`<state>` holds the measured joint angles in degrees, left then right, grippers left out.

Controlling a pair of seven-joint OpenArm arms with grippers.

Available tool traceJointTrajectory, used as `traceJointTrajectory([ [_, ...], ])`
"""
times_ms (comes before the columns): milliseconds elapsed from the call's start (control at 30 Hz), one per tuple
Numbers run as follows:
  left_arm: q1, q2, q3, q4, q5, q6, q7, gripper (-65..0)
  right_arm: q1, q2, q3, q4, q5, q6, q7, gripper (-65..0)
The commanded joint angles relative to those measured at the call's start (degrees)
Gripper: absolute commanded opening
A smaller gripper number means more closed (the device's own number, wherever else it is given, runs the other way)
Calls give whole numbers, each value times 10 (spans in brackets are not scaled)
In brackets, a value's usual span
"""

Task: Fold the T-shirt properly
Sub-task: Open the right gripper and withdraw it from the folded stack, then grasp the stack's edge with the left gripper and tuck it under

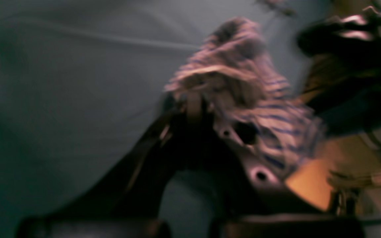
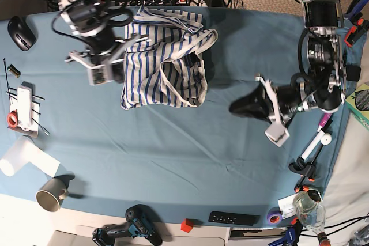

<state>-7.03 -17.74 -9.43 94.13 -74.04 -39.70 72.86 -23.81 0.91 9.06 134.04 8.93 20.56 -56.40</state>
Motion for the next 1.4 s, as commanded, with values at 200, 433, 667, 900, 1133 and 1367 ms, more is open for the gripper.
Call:
traceJointTrajectory([
  [200,76,71,-1,42,-31,-3,-8,-650,3,1,18,10,40,15,37,-650],
  [433,82,116,3,45,-30,-3,-34,-650,5,1,-19,-43,90,22,-23,-650],
  [667,71,141,88,45,71,-3,-106,-650,-69,4,-37,-43,114,56,-50,-650],
  [900,46,189,178,45,110,-3,-118,-650,-88,34,-37,-43,88,53,-50,-650],
  [1133,21,206,252,17,302,0,-223,-650,-88,34,-37,-43,88,53,-51,-650],
  [1367,19,206,284,-11,420,56,-269,-650,-89,34,-37,-44,75,49,-54,-650],
])
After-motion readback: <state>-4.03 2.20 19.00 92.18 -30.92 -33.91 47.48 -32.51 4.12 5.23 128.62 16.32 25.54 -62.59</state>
